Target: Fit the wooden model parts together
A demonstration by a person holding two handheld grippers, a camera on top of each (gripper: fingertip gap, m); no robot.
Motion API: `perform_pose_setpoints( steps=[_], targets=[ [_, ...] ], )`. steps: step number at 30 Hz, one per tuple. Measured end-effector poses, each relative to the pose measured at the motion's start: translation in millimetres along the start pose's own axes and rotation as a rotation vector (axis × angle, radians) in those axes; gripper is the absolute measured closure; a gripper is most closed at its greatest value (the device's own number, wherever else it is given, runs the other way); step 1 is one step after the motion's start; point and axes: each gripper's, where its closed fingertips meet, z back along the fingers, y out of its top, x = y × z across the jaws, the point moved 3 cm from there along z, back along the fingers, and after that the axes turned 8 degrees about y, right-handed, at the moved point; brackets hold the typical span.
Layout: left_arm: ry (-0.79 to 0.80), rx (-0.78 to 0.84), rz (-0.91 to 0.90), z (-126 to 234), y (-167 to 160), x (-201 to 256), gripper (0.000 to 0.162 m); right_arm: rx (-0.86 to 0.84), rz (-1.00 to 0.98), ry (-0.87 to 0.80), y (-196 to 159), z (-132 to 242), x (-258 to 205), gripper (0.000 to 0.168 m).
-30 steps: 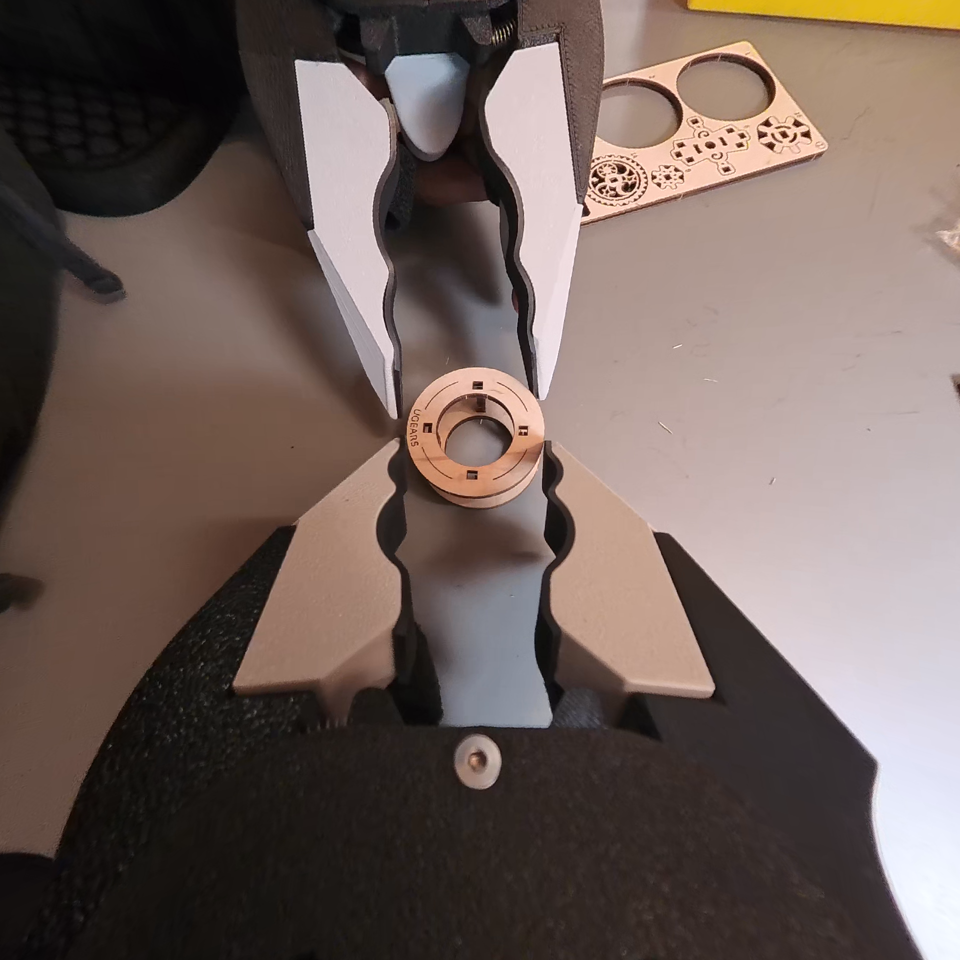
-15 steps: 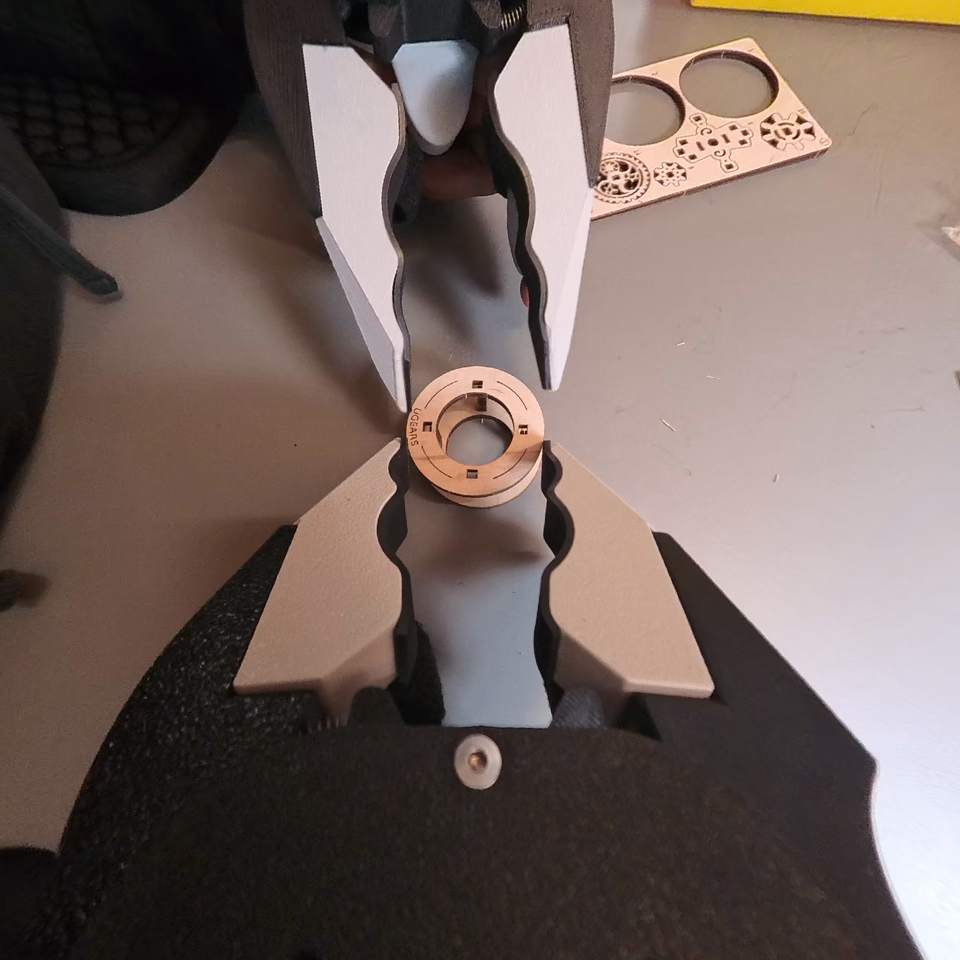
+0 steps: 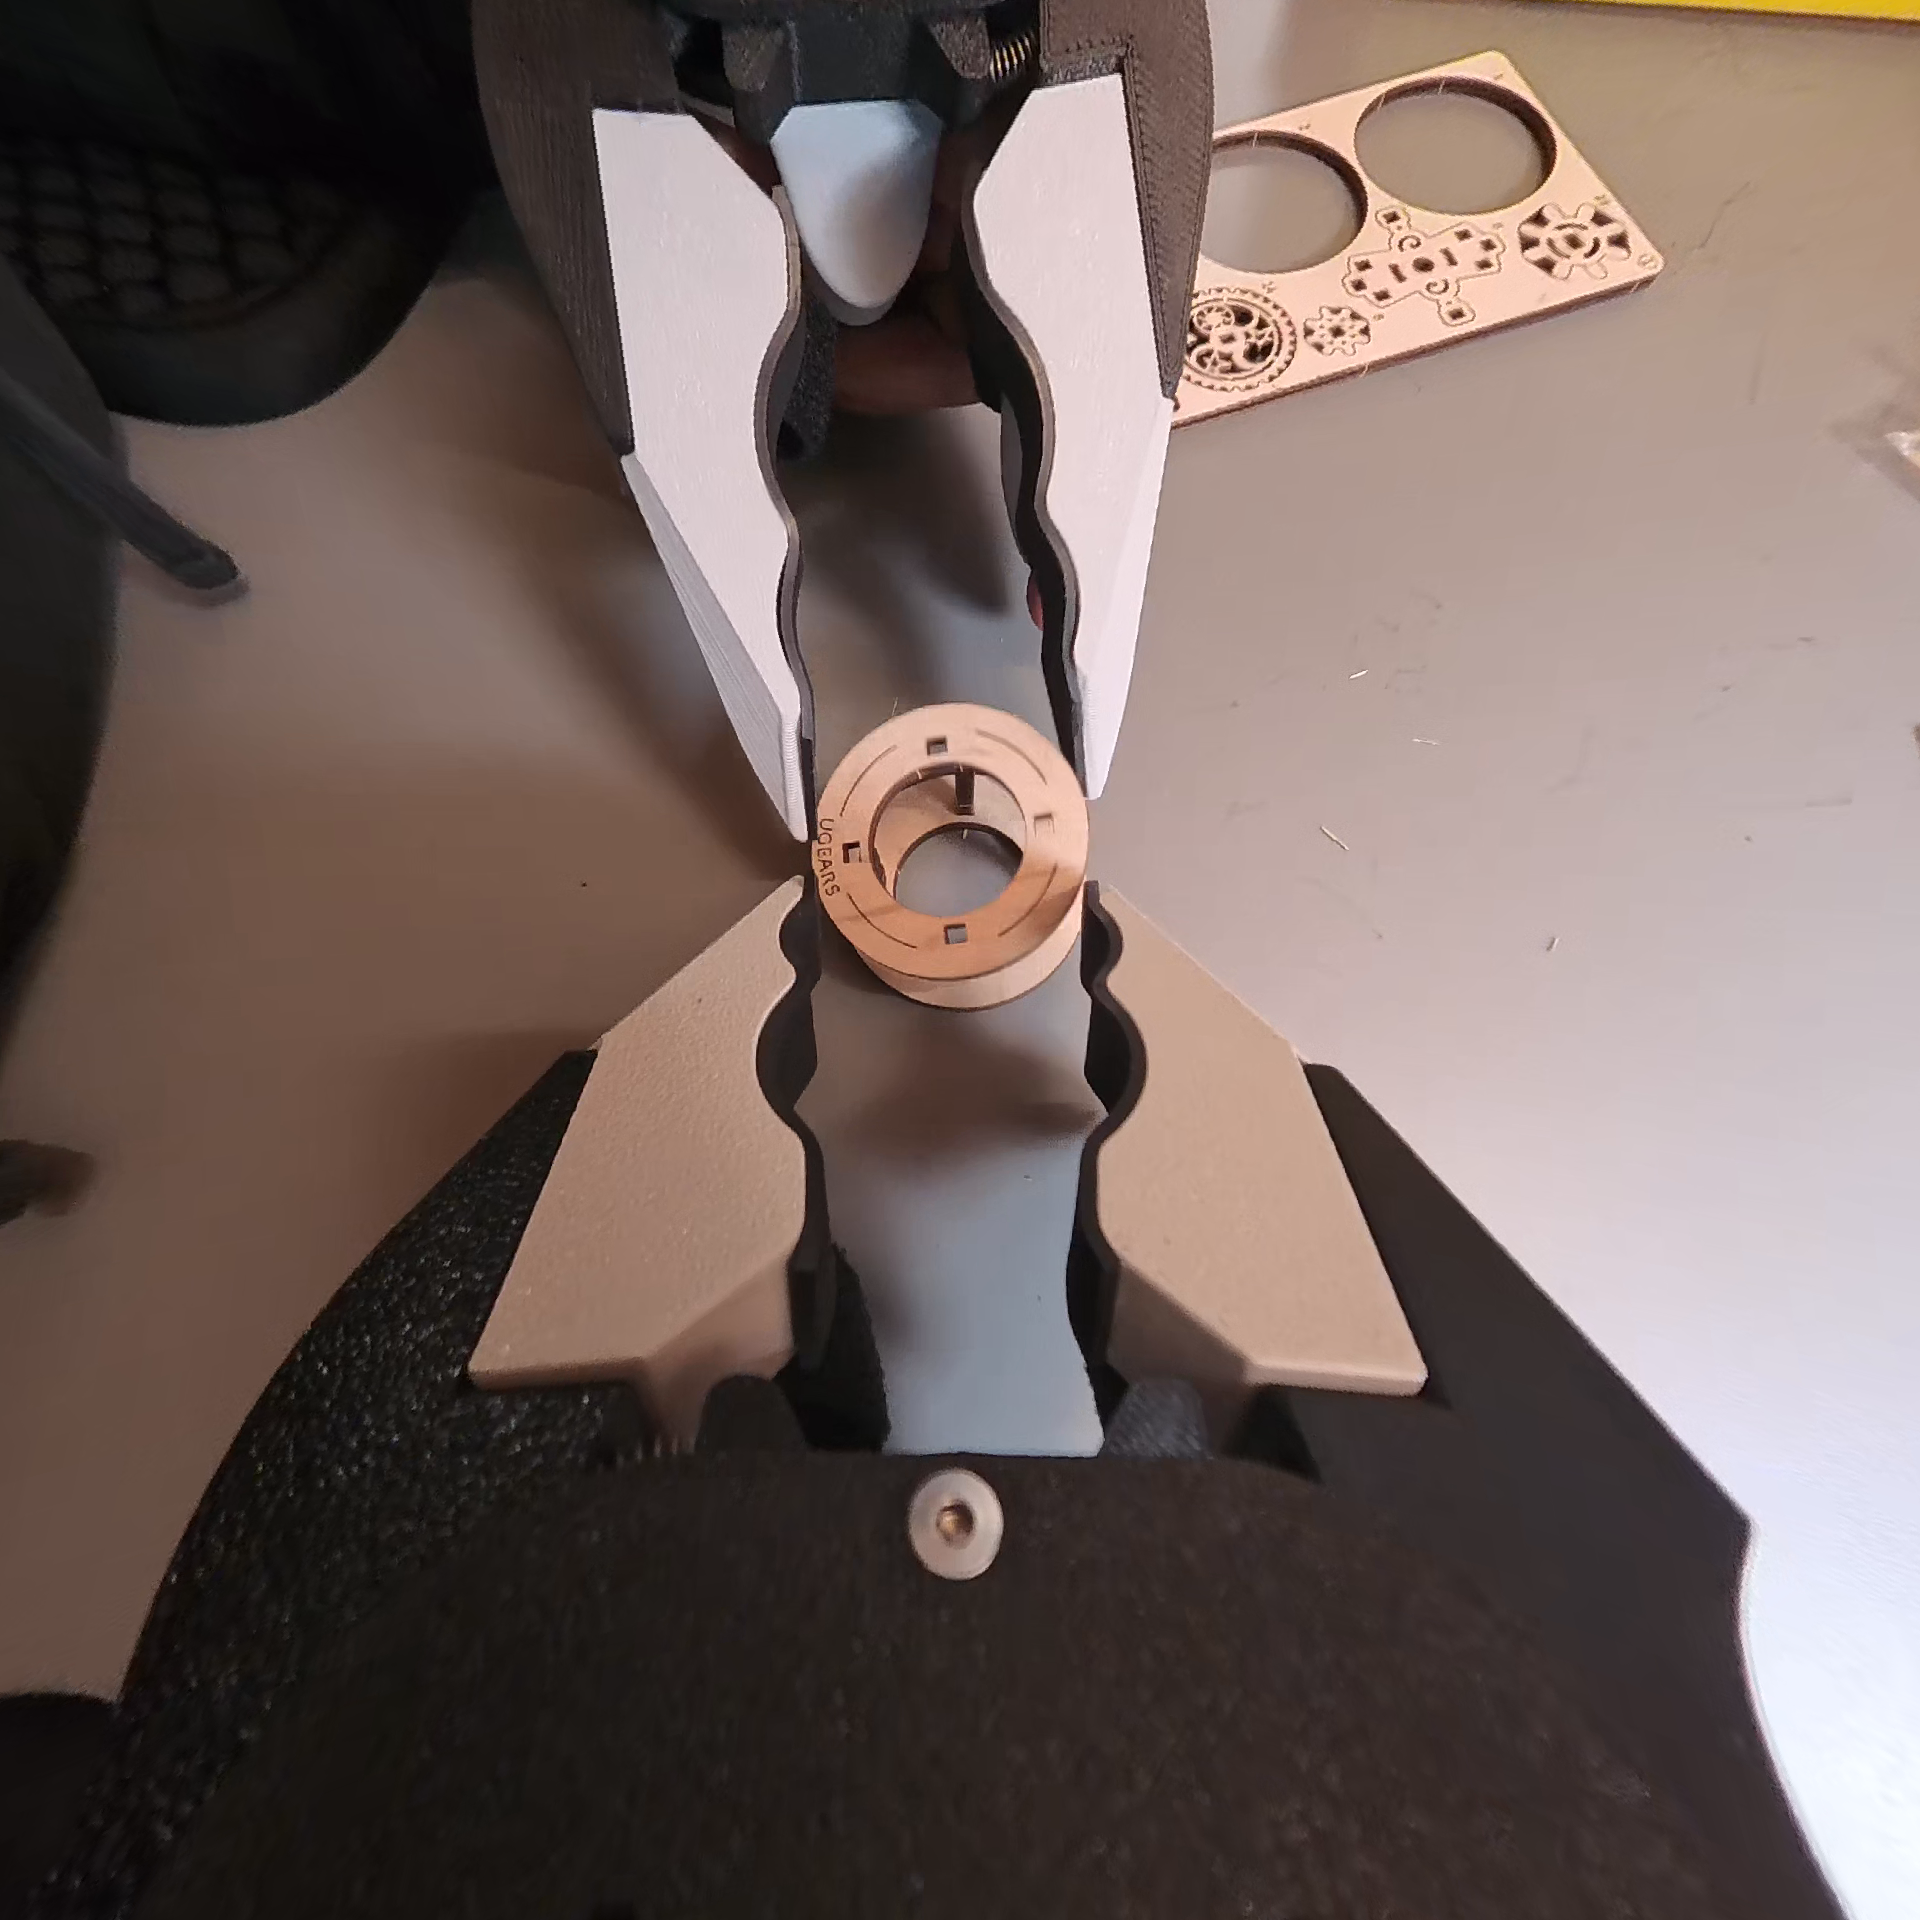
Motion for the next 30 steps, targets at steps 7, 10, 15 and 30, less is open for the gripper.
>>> perform_pose_setpoints(
  steps=[7, 10, 15, 30],
  targets=[
    [0.019, 0.035, 0.029, 6, 4, -7, 0.112, 0.006, -0.003, 0.002, 0, 1, 0, 0.119],
    [0.005, 0.017, 0.009, 10, 2, -6, 0.112, 0.018, 0.008, 0.003, 3, 2, -2, 0.115],
    [0.003, -0.050, -0.061, 9, -6, -1, 0.106, 0.012, 0.032, -0.006, 5, -1, -4, 0.110],
    [0.057, -0.051, -0.069, 1, -5, -3, 0.116, 0.019, -0.025, -0.039, 1, -1, 4, 0.118]
  ],
)
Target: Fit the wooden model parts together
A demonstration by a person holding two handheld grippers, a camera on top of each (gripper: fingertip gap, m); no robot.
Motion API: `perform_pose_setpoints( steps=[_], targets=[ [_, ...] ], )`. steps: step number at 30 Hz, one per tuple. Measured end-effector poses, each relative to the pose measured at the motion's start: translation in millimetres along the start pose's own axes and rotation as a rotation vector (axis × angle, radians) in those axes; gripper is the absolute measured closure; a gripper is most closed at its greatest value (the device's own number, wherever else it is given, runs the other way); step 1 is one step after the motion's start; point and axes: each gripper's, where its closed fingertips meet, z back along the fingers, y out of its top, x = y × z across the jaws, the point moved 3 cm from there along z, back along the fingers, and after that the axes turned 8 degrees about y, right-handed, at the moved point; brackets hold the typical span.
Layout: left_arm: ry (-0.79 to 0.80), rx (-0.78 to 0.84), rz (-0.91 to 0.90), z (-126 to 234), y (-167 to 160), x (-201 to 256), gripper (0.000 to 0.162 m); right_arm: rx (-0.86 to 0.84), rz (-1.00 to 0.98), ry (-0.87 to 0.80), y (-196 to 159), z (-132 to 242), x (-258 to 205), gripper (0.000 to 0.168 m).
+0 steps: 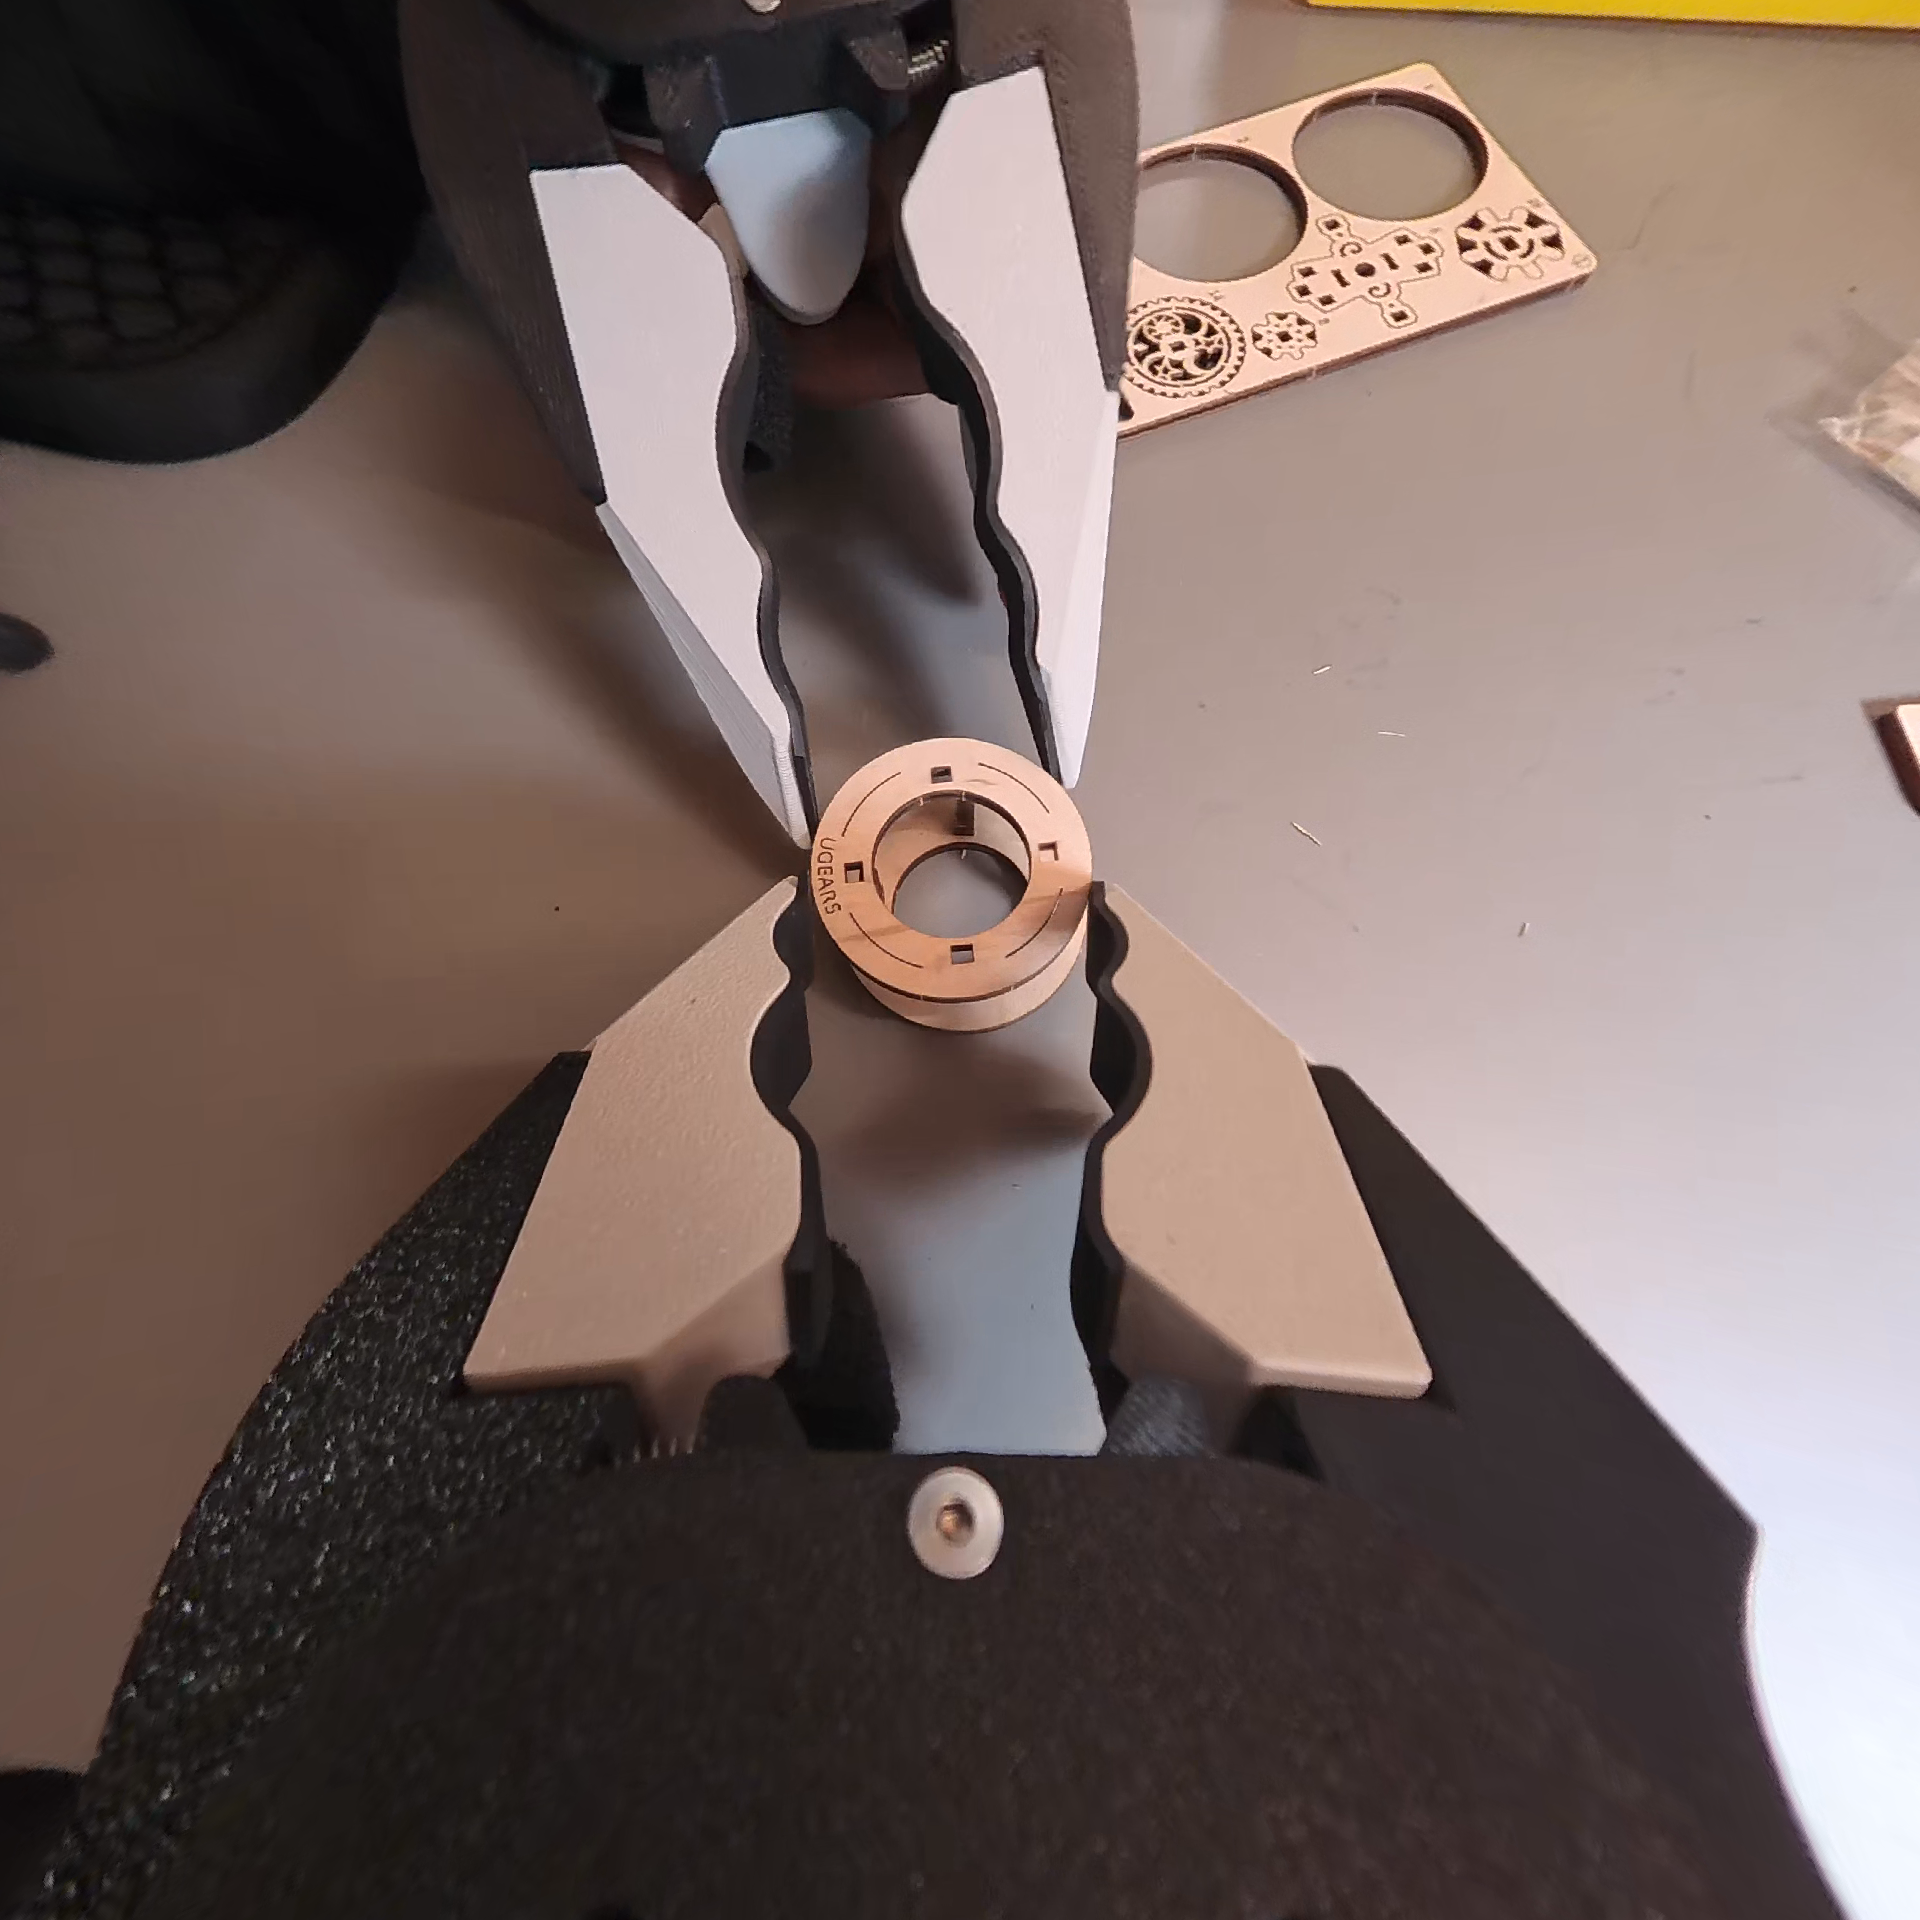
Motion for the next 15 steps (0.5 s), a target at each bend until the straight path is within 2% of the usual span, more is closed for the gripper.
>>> perform_pose_setpoints(
  steps=[15],
  targets=[
    [0.025, 0.021, 0.001, 0.8, 5.2, -2.4, 0.117, -0.021, -0.053, -0.028, 2.5, 5.3, 1.3, 0.118]
  ],
)
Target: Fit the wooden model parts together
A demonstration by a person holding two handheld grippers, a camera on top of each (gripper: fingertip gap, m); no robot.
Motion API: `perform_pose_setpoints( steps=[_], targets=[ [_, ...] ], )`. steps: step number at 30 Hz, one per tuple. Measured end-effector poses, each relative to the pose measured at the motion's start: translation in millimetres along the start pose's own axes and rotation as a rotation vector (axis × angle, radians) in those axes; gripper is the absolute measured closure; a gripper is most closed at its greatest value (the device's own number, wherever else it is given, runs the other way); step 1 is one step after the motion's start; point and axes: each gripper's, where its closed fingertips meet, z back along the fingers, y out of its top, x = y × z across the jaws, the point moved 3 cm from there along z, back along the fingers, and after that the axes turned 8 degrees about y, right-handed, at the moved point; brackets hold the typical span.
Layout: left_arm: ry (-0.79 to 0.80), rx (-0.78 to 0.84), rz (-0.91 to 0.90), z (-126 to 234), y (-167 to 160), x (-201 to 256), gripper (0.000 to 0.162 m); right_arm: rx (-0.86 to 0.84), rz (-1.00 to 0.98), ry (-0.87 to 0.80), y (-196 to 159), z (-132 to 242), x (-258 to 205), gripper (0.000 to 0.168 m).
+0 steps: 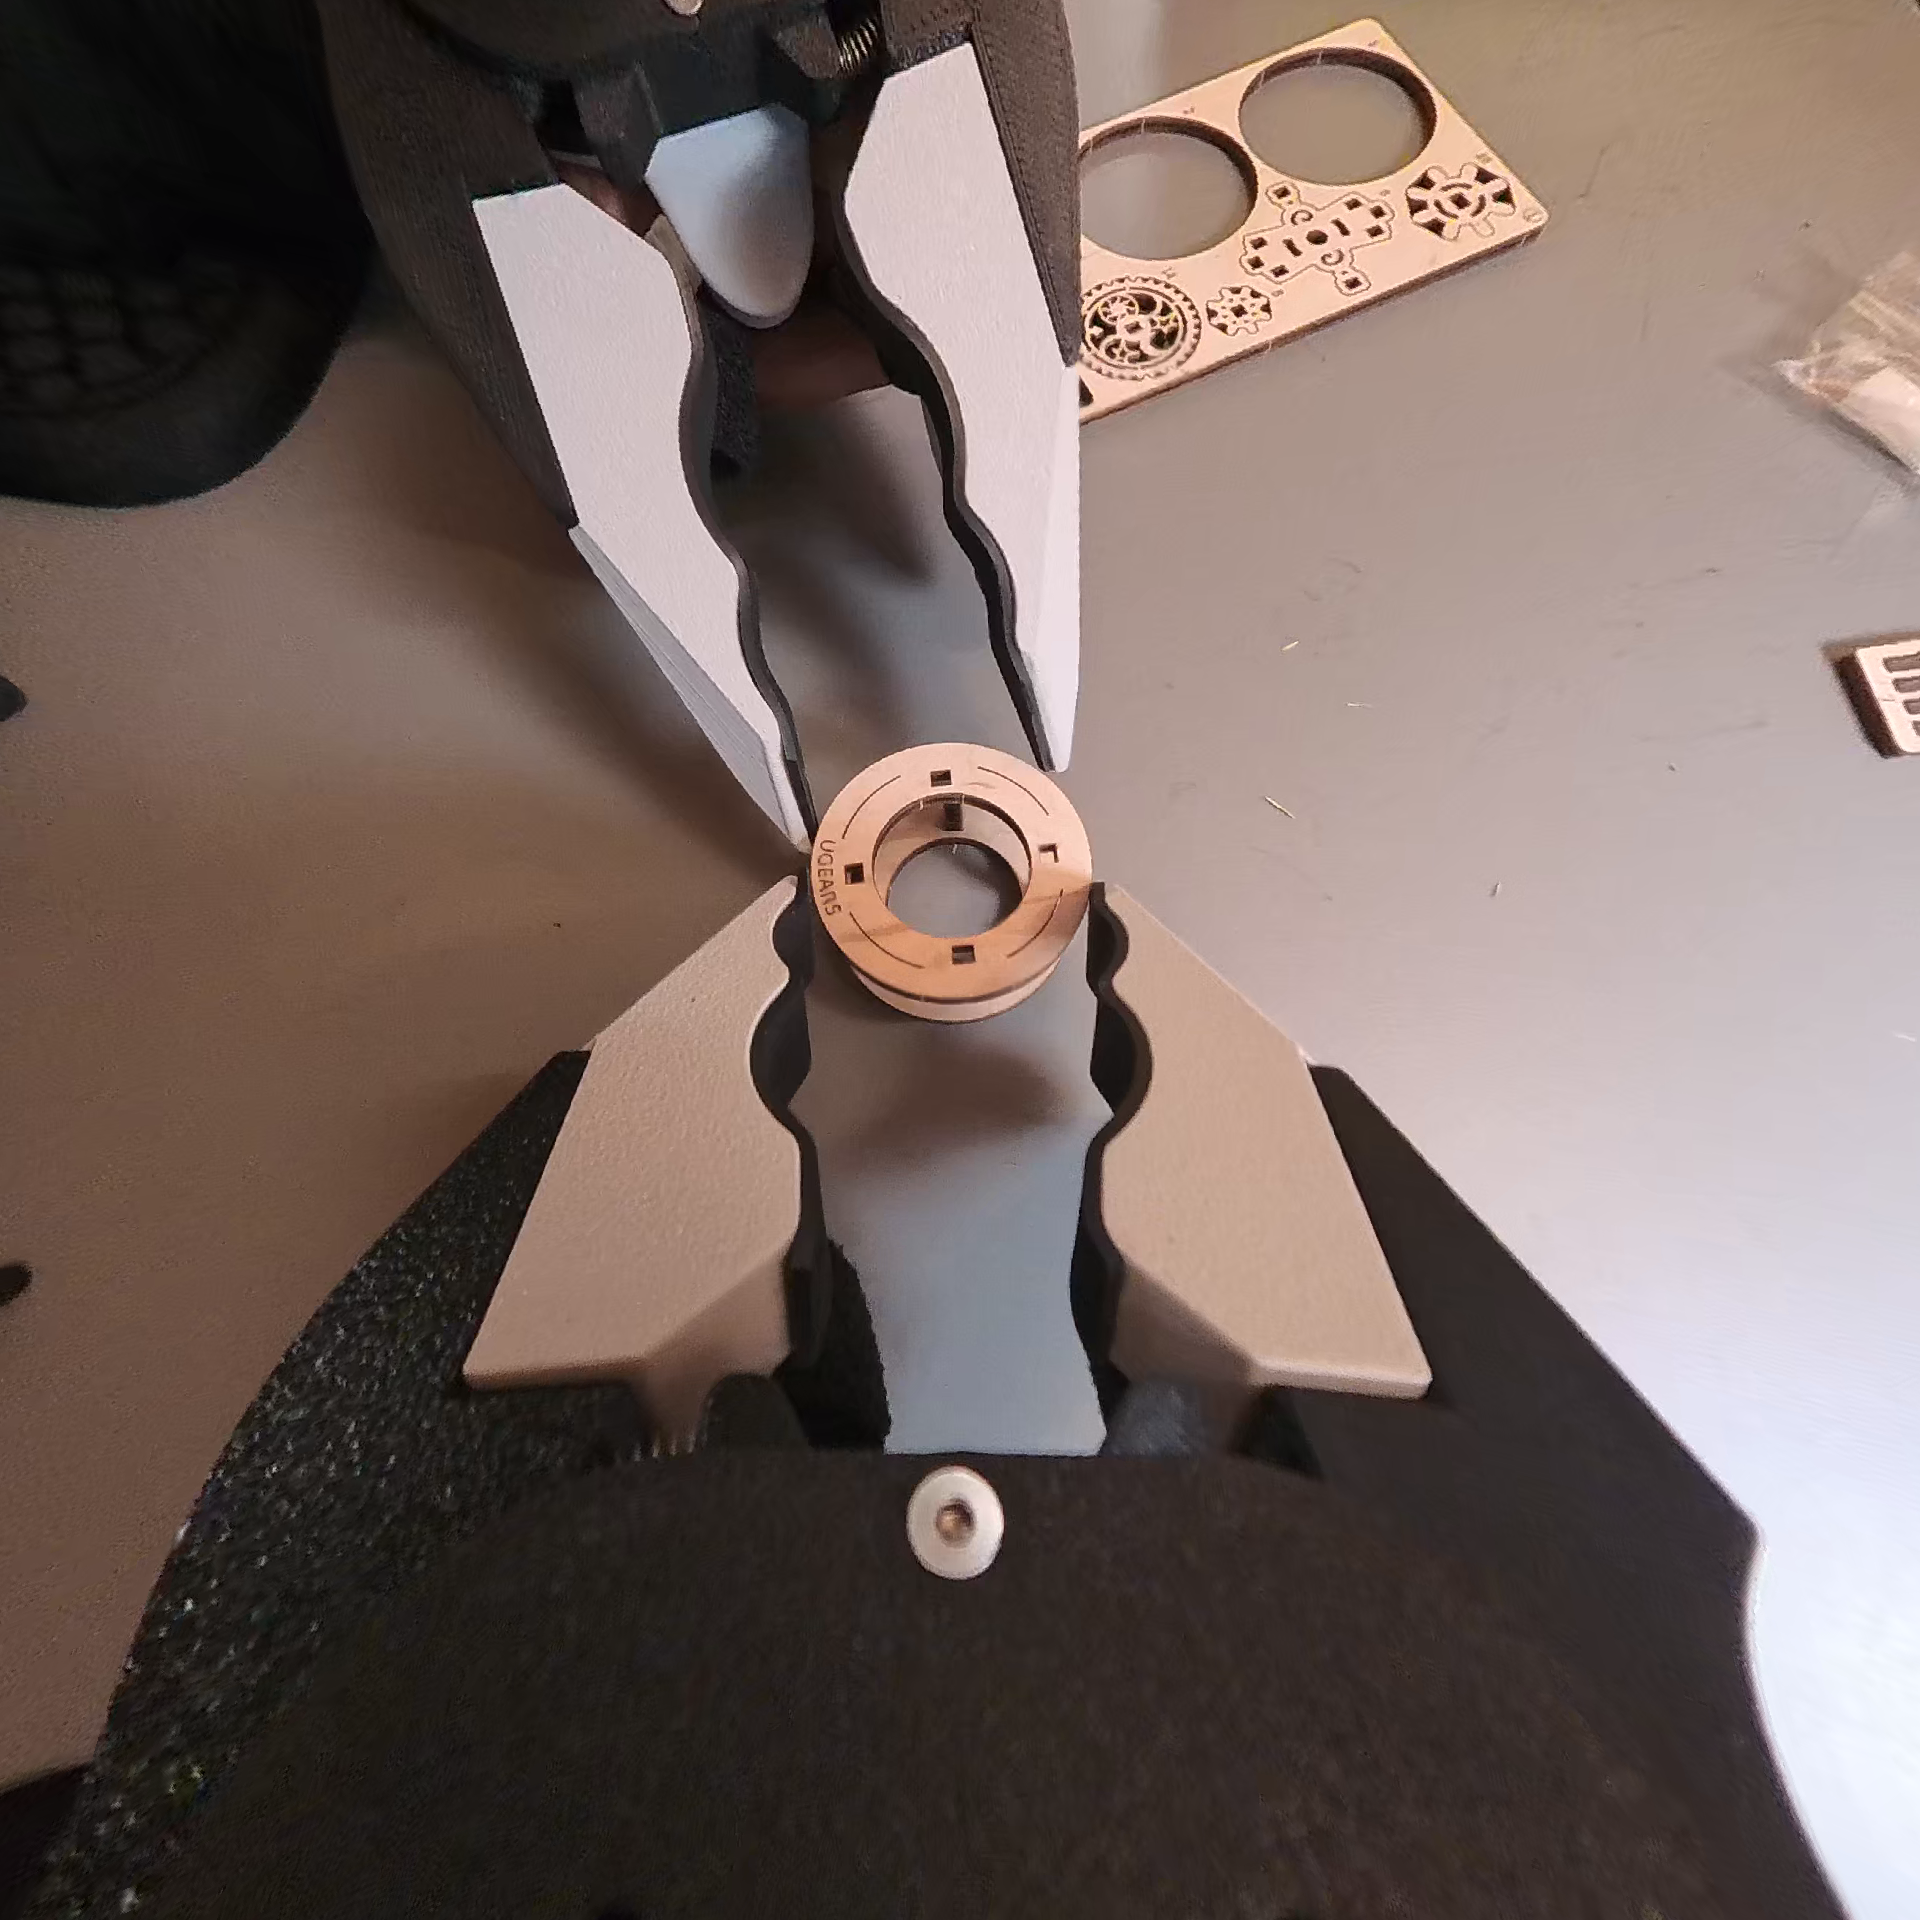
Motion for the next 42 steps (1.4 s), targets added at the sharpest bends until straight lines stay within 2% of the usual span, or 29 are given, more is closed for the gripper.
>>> perform_pose_setpoints(
  steps=[16, 30, 39, 42],
  targets=[
    [-0.029, -0.008, 0.007, 0, -4, 0, 0.116, -0.081, -0.001, -0.024, -3, -1, -6, 0.114],
    [-0.032, 0.002, 0.009, 4, -4, -2, 0.112, -0.033, 0.022, -0.013, 2, 2, -6, 0.113],
    [-0.019, 0.028, -0.023, -2, 3, 4, 0.102, 0.060, -0.036, -0.056, 7, 4, 8, 0.147],
    [-0.023, 0.023, -0.035, -7, 3, 6, 0.101, 0.038, -0.029, -0.060, 3, 0, 10, 0.151]
  ],
)
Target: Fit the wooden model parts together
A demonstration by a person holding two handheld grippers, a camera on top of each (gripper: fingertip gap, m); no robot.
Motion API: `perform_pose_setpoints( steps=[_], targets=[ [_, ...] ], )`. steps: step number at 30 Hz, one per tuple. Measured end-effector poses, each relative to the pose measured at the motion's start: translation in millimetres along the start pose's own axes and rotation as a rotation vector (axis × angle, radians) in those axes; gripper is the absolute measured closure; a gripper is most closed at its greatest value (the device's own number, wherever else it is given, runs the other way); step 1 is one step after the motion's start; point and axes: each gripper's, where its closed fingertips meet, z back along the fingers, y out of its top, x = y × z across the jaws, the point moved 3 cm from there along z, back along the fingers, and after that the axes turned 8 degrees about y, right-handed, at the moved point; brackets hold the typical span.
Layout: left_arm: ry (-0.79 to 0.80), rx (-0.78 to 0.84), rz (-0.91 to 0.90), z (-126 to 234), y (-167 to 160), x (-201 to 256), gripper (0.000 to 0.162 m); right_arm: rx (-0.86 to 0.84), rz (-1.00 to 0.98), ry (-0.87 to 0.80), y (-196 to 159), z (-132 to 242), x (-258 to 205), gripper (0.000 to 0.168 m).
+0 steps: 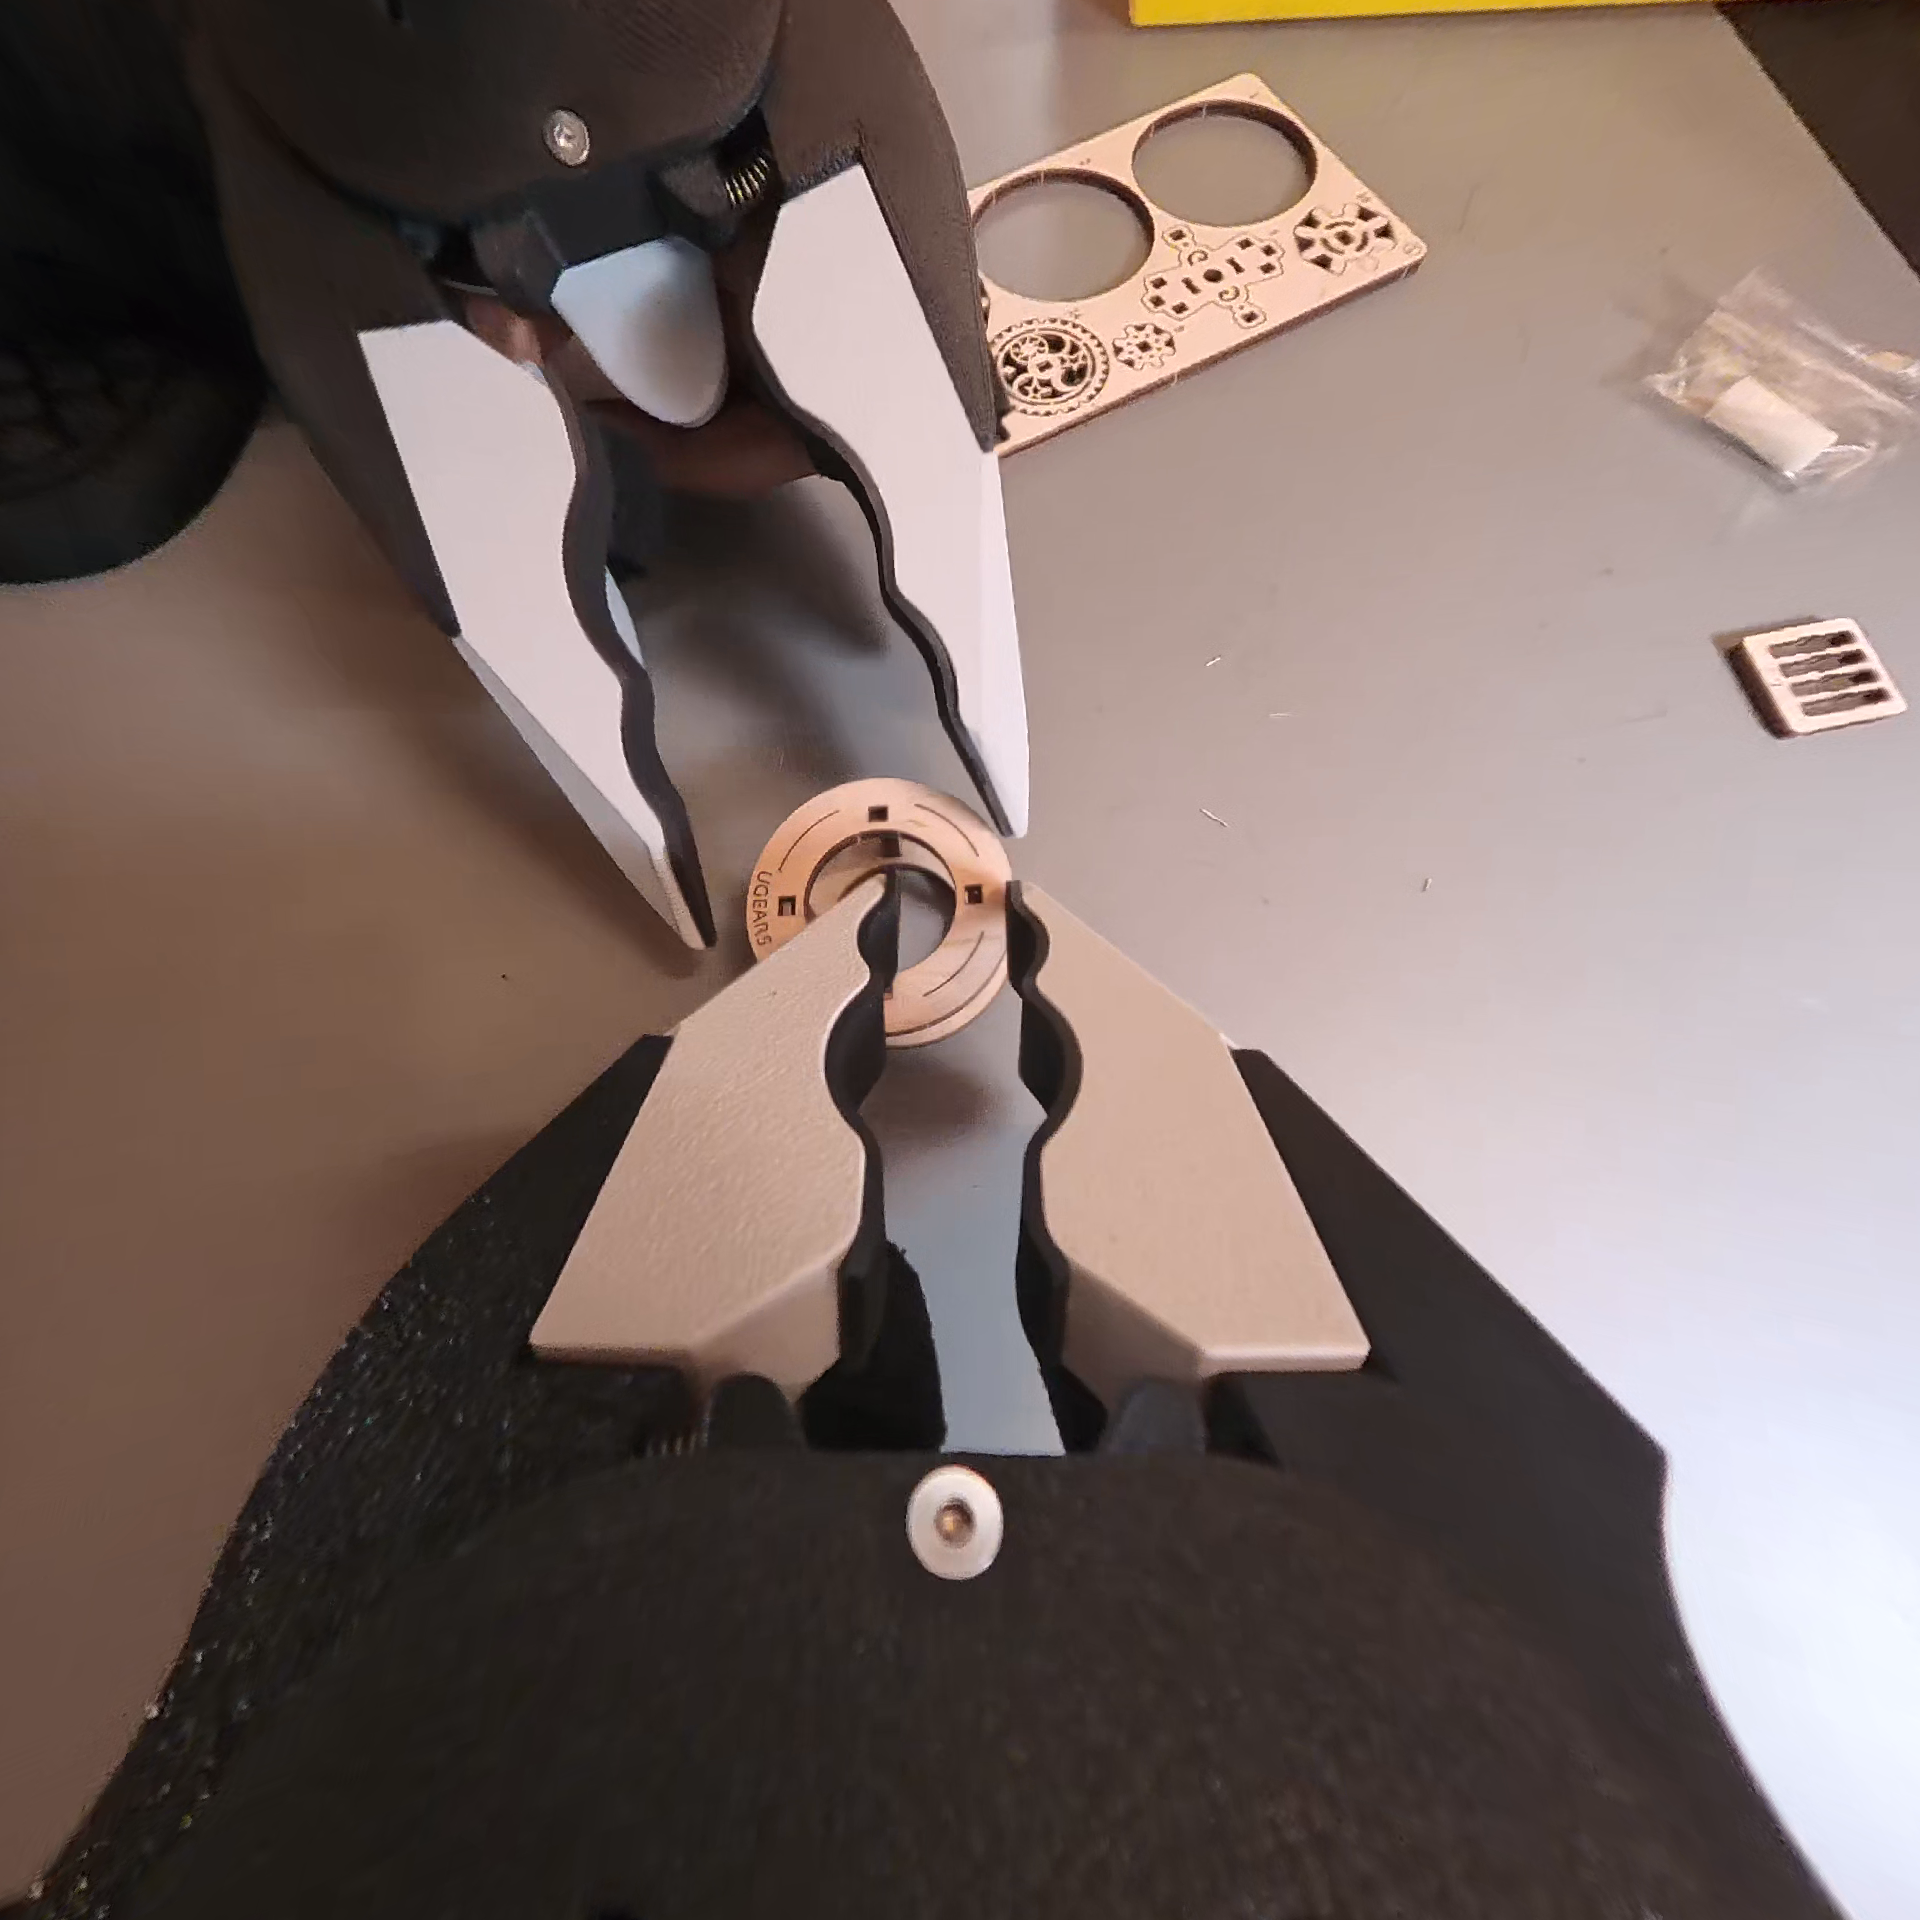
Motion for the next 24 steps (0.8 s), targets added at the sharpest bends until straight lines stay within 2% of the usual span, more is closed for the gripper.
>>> perform_pose_setpoints(
  steps=[7, 20, 22, 24],
  targets=[
    [0.023, -0.032, -0.022, -5, -5, -1, 0.115, -0.039, 0.073, -0.035, -3, -6, -2, 0.157],
    [-0.018, 0.009, 0.049, 6, 1, 1, 0.107, -0.015, 0.088, -0.011, -6, 1, 2, 0.140],
    [-0.012, 0.002, 0.035, 5, 1, 2, 0.106, -0.018, 0.072, 0.005, -9, -1, 5, 0.139],
    [-0.010, -0.008, 0.027, 3, 0, 3, 0.106, -0.029, 0.066, 0.020, -11, -6, 5, 0.146]
  ],
)
